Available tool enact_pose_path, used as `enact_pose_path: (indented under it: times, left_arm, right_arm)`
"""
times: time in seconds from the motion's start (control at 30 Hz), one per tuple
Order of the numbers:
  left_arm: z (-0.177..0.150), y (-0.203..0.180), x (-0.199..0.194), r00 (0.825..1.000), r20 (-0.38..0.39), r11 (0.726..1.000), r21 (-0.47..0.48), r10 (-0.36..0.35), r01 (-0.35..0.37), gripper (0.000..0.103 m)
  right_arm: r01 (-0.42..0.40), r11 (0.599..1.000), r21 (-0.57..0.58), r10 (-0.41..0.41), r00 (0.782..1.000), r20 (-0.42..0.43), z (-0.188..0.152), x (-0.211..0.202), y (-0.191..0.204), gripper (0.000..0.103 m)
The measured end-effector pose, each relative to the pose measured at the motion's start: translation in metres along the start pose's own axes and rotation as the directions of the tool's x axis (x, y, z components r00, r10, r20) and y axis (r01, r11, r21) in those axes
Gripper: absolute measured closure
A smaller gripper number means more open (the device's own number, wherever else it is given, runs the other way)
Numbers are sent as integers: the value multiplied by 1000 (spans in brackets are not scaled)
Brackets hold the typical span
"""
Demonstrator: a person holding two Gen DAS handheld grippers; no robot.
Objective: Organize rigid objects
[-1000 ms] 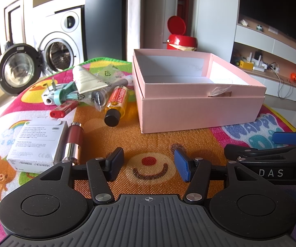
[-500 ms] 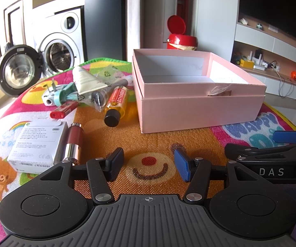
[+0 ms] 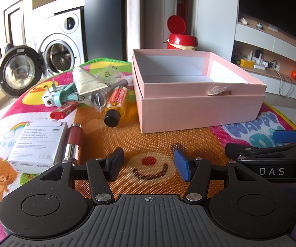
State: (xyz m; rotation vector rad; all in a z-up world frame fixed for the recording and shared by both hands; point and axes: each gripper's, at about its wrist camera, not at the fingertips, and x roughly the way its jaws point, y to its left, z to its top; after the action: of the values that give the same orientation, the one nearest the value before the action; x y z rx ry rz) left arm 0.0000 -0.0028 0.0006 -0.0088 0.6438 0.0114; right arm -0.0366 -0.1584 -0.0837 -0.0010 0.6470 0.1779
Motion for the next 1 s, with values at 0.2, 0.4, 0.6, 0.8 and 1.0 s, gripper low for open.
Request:
enact_pose_path:
  times: [0.2,0.4,0.6,0.8,1.0]
  left_arm:
    - [0,0,0,1000,0,1000,0,0,0,43]
    - [0,-1,0,1000,1,1000,1,0,0,43]
    - [0,-1,0,1000,2,1000,4,3,-3,43]
    - [0,14,-6,998,18,996,-57,-63,64,52]
    - [11,67,-57,989,143,997,-70,-25,36,51]
  right_arm:
    - [0,1000,0,0,1000,0,0,0,0,0]
    - [-2,1000,2,2,1000,-1,-1,1,0,0]
    - [-25,1000,-10,25,999,-41,4,1,-4,0]
    - [-32,998,-50,27,994,-103,13,5,-1,0]
    - [-40,998,-49,35,995,-97,12,5,-3,0]
